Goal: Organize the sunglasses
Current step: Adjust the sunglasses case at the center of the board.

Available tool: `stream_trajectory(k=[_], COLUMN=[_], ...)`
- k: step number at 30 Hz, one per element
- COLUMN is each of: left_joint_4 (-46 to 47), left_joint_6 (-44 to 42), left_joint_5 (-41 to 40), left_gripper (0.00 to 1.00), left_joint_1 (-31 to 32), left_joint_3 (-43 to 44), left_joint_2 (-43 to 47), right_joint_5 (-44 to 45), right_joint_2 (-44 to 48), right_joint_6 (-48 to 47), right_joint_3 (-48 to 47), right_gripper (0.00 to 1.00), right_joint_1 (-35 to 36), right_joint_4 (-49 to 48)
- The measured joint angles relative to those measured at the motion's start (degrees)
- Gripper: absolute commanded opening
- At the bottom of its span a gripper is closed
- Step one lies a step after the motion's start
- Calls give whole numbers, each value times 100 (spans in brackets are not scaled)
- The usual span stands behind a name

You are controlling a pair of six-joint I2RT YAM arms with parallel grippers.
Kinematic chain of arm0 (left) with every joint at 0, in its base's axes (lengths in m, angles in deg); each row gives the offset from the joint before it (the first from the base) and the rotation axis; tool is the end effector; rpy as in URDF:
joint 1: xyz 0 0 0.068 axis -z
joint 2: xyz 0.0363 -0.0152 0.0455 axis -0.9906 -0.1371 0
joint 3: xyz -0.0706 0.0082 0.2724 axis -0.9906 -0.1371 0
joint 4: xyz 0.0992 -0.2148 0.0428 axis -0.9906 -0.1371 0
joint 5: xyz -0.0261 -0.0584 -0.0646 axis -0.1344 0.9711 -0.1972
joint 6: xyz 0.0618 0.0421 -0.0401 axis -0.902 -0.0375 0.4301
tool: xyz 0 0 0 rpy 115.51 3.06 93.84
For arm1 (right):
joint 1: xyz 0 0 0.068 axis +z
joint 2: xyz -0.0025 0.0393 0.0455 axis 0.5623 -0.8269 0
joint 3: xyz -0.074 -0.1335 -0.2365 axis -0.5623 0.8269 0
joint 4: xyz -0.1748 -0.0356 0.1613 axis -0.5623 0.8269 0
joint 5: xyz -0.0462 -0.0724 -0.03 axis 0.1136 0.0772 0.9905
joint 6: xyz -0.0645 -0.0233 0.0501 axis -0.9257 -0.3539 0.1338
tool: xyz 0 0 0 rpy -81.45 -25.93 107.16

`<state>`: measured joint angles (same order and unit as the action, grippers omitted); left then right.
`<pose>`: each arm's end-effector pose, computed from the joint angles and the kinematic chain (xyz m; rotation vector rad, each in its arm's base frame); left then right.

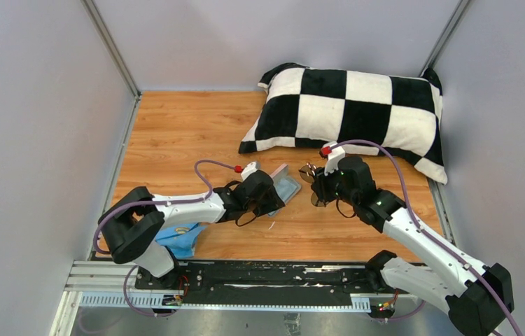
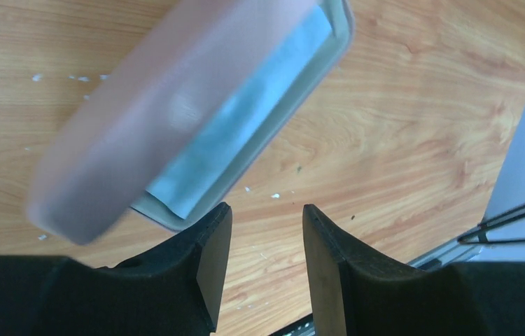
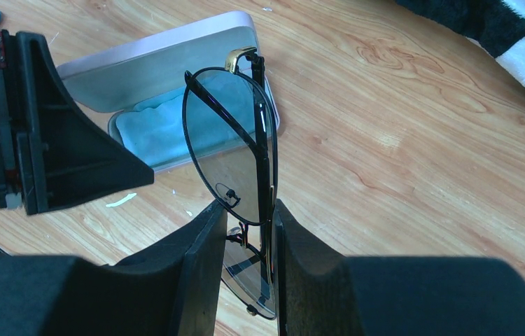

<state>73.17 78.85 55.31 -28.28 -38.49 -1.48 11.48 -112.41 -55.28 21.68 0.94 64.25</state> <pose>0.1943 -0.2469 0.1684 -0.4242 2.4896 -0.8205 0.1762 0.1269 0.2699 -0.5251 1.9956 0.4873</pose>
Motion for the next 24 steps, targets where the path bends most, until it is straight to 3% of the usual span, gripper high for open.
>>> stream_trajectory(k=[8, 12, 15, 19, 24], left_joint_4=[-520, -1486, -2105, -2435, -2573], left_joint_6=[-299, 345, 949, 1362, 1526], left_joint_5=[-573, -1333, -1845, -2157, -2199], left_gripper=[47, 46, 40, 40, 40], left_joint_1=[573, 667, 664, 667, 667], left_joint_3=[129, 131, 118, 133, 581], left_joint_2=[490, 1062, 1309, 1152, 295], right_joint_5=[-4, -26, -50, -111, -160], right_joint_2=[2, 2, 2, 2, 17], right_joint_6=[2, 9, 33, 74, 83], right_joint_3=[0, 0, 0, 0, -33], right_gripper=[34, 34, 34, 34, 34], right_joint_1=[0, 0, 0, 0, 0], right_joint_4=[63, 74, 76, 92, 175])
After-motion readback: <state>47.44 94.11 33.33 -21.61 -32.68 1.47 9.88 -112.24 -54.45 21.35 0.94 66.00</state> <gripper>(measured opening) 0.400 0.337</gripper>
